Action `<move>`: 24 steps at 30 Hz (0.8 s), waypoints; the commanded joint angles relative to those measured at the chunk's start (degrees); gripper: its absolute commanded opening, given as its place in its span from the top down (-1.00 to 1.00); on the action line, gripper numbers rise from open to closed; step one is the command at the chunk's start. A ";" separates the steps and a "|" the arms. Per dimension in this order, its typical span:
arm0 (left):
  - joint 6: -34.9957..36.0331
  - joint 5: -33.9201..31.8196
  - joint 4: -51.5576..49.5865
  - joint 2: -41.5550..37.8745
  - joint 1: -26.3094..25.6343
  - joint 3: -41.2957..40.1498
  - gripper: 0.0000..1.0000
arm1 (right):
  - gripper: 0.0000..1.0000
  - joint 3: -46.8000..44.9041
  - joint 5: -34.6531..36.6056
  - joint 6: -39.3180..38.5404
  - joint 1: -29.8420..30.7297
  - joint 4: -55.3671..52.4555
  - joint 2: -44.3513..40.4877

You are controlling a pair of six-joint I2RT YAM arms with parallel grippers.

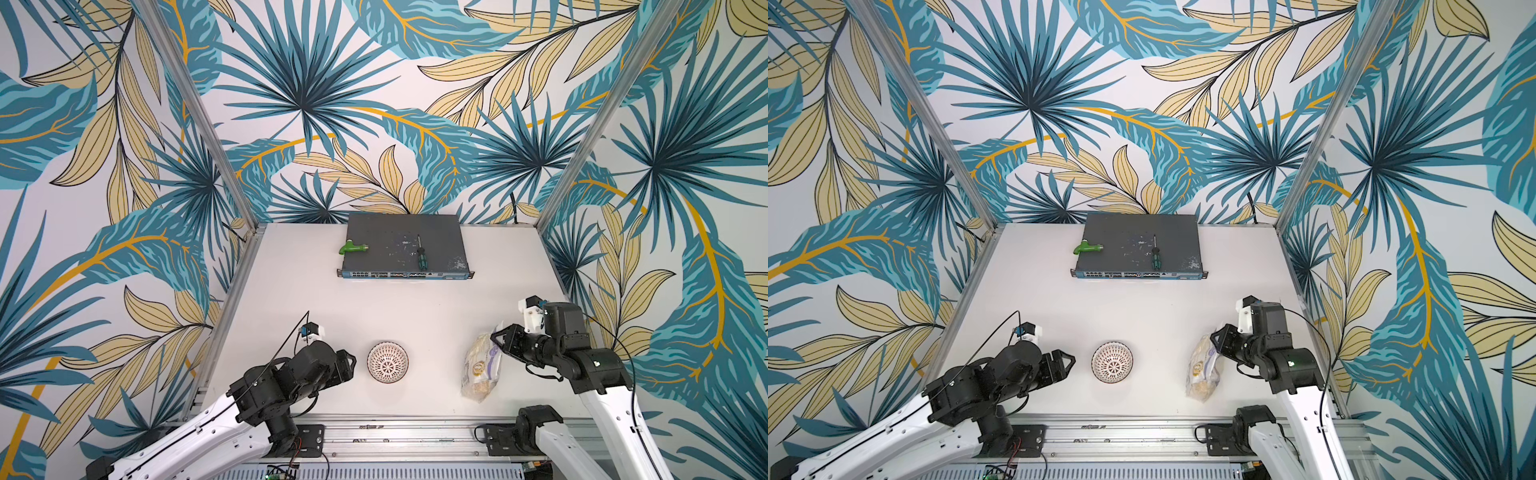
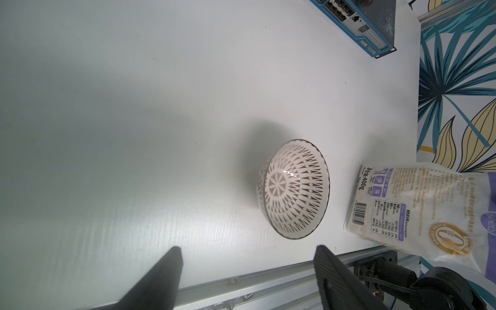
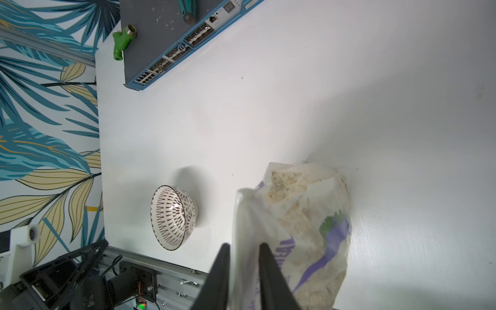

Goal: Pour the oats into the breakfast bowl
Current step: Pick up the oats bag from the center of the board, then place the oats bag at the center of the board.

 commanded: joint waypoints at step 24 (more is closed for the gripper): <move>2.87 -0.40 3.85 9.65 -0.16 12.58 -0.60 | 1.00 17.00 7.20 10.59 15.94 25.03 20.25</move>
